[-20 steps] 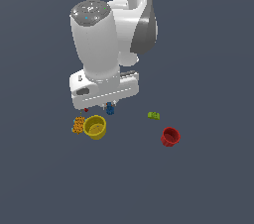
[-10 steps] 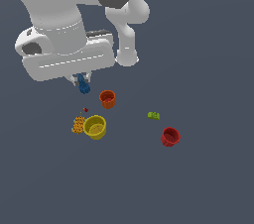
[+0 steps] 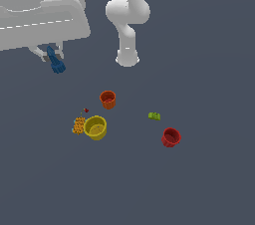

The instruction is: Pick up a designated object from a clutter of objects.

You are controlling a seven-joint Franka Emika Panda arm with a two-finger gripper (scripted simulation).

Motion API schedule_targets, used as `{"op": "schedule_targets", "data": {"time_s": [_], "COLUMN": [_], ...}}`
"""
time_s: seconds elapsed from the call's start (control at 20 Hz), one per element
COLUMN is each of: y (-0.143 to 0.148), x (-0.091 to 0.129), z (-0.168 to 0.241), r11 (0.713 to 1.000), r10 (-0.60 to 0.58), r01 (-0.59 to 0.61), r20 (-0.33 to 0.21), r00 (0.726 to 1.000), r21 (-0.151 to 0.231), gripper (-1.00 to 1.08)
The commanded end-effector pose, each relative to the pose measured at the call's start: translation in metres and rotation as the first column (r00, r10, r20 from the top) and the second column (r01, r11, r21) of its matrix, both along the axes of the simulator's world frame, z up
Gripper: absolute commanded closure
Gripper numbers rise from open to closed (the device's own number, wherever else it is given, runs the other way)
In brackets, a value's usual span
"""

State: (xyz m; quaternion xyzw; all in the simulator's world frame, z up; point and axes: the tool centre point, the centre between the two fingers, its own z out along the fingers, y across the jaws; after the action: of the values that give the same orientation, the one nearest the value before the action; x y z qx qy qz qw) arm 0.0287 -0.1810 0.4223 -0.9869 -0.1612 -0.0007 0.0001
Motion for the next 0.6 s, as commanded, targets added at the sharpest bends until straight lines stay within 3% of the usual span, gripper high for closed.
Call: {"op": "schedule_targets", "data": {"time_s": [0.0,0.55], "y": [-0.008,-0.02], "x": [0.0,0.0], "z": [0.012,0.03], "r11": [1.0,1.0], "r10": [0.001,0.001], "r01": [-0.001,-0.001], "r20": [-0.001,-0.001], "r00": [1.0,1.0], "r21": [0.0,0.0], "gripper": [1.08,1.08]}}
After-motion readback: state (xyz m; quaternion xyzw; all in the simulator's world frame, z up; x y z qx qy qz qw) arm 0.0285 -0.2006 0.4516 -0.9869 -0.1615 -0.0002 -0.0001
